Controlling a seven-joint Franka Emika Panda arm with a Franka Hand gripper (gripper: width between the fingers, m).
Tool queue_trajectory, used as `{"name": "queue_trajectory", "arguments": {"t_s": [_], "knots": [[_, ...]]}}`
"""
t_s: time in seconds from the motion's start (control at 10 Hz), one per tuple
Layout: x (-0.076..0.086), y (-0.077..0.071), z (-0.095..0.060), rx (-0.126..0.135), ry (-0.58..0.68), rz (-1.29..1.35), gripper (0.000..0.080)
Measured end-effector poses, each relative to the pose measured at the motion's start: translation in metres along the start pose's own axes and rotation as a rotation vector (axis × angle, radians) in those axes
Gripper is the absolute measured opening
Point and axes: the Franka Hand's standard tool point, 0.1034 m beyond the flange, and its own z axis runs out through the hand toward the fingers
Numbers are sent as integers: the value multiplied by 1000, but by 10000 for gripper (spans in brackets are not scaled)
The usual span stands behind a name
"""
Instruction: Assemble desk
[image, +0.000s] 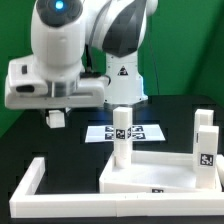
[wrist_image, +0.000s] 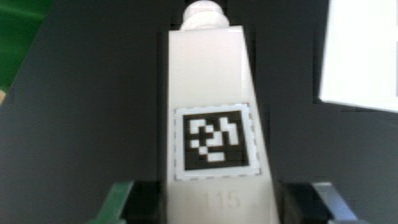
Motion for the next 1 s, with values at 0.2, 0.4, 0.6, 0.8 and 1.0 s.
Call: {"name": "queue_trajectory", "arguments": {"t_s": [0.2, 0.4, 0.6, 0.8, 1.0], "knots": [[12, 16, -68, 13, 172, 10, 290], [20, 22, -78, -20, 333, 9, 290], [18, 25, -77, -28, 424, 20, 290], [30, 17, -74, -40, 560, 44, 290], [47, -9, -117, -4, 650, 74, 290]]}}
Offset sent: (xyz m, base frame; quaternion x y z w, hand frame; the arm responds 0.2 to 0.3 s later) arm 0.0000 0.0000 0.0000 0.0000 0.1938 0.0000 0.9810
